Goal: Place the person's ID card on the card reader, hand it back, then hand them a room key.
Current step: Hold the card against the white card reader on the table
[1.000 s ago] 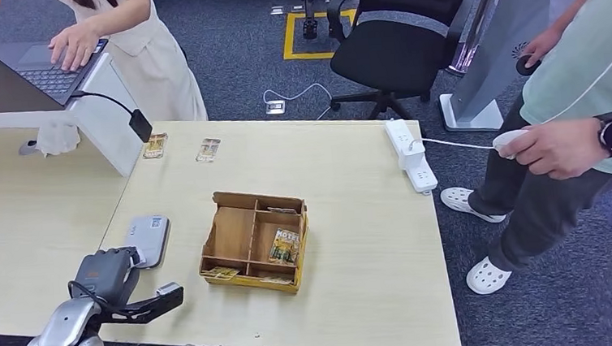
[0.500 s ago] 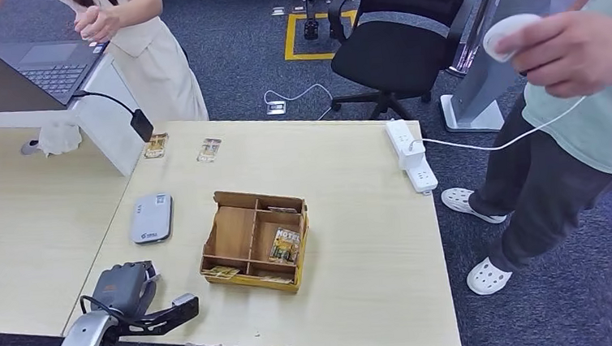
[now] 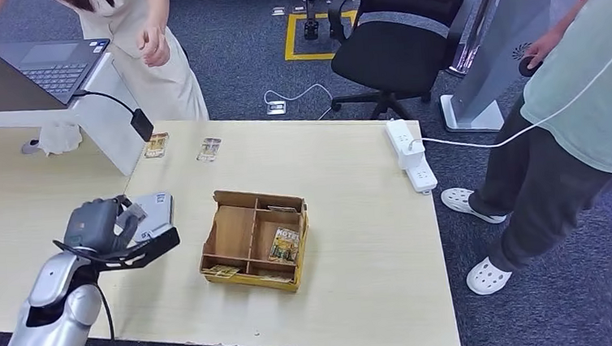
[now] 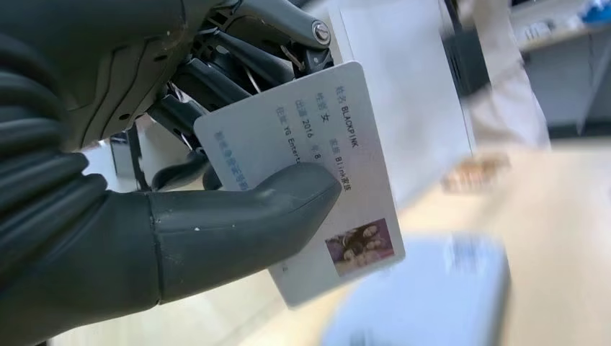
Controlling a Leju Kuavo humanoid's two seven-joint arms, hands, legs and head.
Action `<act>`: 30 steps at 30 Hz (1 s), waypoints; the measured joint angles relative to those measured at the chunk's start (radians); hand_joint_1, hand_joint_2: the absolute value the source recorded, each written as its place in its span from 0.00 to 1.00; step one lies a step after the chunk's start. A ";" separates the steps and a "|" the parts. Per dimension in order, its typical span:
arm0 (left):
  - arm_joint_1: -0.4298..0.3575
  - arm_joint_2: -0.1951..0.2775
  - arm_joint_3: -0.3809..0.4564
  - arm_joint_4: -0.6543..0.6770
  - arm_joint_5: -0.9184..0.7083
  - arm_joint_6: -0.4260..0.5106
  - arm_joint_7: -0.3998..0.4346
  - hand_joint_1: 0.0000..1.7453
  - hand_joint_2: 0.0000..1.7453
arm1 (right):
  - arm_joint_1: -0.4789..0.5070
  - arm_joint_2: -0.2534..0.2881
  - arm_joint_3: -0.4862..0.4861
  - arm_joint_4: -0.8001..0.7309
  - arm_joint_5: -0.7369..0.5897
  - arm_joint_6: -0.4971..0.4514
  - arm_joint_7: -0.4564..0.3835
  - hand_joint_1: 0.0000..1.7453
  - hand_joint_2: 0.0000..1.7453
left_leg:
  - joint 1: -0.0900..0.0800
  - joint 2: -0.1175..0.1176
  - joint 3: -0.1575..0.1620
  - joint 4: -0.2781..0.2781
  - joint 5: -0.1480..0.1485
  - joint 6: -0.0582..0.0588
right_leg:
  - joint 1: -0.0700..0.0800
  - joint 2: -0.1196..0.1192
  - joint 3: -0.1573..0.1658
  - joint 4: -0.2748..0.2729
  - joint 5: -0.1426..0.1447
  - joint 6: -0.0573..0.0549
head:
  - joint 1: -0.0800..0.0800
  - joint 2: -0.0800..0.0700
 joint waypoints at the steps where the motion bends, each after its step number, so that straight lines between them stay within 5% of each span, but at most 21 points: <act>1: -0.039 0.010 0.005 -0.002 0.002 -0.009 -0.005 1.00 1.00 | 0.000 0.020 -0.035 -0.002 0.034 0.018 -0.017 0.00 1.00 | 0.000 0.000 0.000 0.000 0.000 0.000 | 0.000 0.000 0.000 0.000 0.000 0.000 | 0.000 0.000; 5: -0.145 0.036 0.012 -0.007 0.007 -0.032 -0.019 1.00 1.00 | -0.003 0.087 -0.148 -0.007 0.103 0.053 -0.056 0.00 1.00 | 0.000 0.001 0.000 0.000 0.001 0.000 | 0.000 0.001 0.000 0.000 0.000 0.000 | 0.000 0.000; 11: -0.175 0.043 0.012 -0.013 0.009 -0.033 -0.020 1.00 1.00 | -0.006 0.139 -0.231 -0.008 0.133 0.068 -0.076 0.00 1.00 | 0.000 0.002 -0.001 0.000 0.000 0.000 | 0.000 0.002 -0.002 0.000 0.000 -0.001 | 0.000 0.000; 30: -0.180 0.050 0.012 -0.014 0.009 -0.033 -0.020 1.00 1.00 | -0.006 0.166 -0.274 -0.009 0.134 0.068 -0.078 0.00 1.00 | 0.000 0.002 -0.001 0.000 0.000 0.000 | 0.000 0.003 -0.002 0.000 0.000 -0.001 | 0.000 0.000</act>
